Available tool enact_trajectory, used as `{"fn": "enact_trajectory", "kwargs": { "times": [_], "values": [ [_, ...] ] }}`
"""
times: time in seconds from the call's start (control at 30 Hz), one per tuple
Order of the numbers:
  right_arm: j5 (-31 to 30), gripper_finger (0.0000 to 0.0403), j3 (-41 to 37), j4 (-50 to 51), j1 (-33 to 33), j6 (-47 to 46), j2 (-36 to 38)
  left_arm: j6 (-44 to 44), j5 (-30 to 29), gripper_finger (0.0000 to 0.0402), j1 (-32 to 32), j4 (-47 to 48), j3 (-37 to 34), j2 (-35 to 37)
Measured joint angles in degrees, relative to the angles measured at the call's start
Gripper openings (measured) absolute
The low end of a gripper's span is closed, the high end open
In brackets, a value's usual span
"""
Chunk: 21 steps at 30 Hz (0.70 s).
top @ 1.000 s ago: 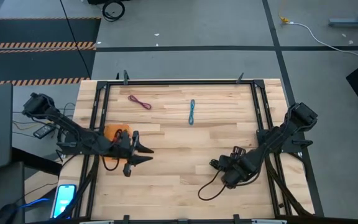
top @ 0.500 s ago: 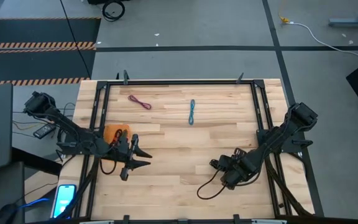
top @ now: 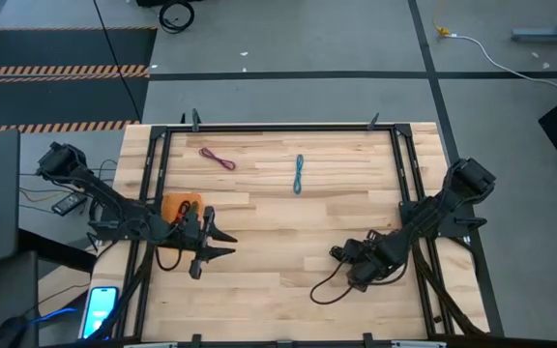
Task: Pick and place USB-C Cables
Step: Put the black USB cable into the orange bin
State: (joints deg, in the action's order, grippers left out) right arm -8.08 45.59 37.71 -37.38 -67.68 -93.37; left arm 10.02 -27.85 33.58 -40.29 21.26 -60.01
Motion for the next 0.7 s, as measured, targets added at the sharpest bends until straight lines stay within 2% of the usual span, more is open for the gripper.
{"fn": "enact_trajectory", "kwargs": {
  "times": [0.13, 0.27, 0.4, 0.53, 0.63, 0.7],
  "values": [
    [-0.8, 0.0227, -0.8, -0.1, 0.0, 0.3, 0.0, 2.0, -1.6, 0.0126, 0.0, 0.0, 0.0, 0.0],
    [-1.4, 0.0191, -1.0, 0.1, 0.0, 1.2, -0.1, 2.9, -1.7, 0.0126, 0.0, 0.0, 0.0, 0.0],
    [-2.1, 0.0137, -1.1, 0.0, 0.0, 2.3, -0.1, 2.9, -2.4, 0.0126, 0.0, 0.0, 0.0, 0.0],
    [-2.7, 0.0064, -0.8, -0.1, 0.0, 3.9, -0.1, 1.7, -2.5, 0.0126, 0.0, 0.0, 0.0, 0.0],
    [-4.0, 0.0060, 0.4, 0.4, 0.0, 5.2, -0.4, 1.4, -2.5, 0.0126, 0.0, -0.2, 0.0, 0.0],
    [-7.8, 0.0060, 1.4, -0.9, 0.0, 6.4, -0.7, 1.4, -2.5, 0.0126, 0.0, -0.5, 0.0, 0.0]
  ]
}}
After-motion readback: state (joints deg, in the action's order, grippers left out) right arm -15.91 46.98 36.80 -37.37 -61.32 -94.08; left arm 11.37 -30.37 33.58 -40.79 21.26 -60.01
